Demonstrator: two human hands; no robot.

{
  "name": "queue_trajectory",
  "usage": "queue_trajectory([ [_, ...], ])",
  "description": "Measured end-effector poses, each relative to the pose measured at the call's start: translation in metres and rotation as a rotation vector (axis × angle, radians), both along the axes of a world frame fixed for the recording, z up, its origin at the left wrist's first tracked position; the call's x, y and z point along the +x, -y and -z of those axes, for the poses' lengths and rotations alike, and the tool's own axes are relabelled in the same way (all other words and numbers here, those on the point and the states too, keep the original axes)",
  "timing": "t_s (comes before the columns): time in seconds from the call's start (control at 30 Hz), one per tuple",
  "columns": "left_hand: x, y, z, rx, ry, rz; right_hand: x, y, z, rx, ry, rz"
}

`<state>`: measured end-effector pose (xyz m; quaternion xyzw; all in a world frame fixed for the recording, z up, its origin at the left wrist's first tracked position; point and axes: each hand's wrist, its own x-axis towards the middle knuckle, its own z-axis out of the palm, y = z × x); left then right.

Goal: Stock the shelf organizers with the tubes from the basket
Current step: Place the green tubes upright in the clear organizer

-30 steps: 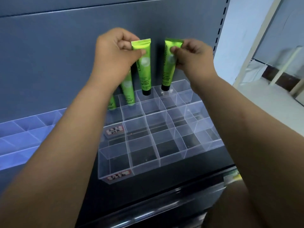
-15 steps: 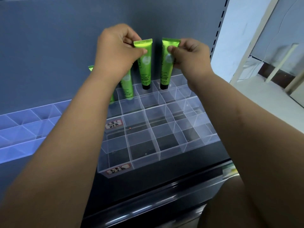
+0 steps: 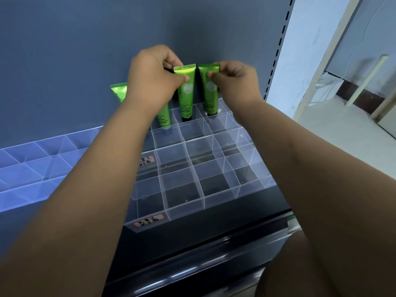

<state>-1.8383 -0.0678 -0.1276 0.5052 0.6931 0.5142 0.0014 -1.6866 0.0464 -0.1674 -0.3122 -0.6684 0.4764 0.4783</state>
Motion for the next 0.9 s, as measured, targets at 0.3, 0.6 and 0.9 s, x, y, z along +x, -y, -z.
queue_trajectory([
  [0.3,0.005,-0.002,0.003,-0.047,-0.085,0.019,-0.007,-0.011,0.008,0.004,0.015,0.061],
  [0.6,0.011,-0.005,0.008,-0.093,-0.164,-0.122,-0.009,-0.014,0.009,-0.074,-0.031,0.071],
  [0.9,0.013,-0.005,0.014,-0.097,-0.265,-0.225,-0.009,-0.018,0.011,-0.095,-0.020,0.035],
])
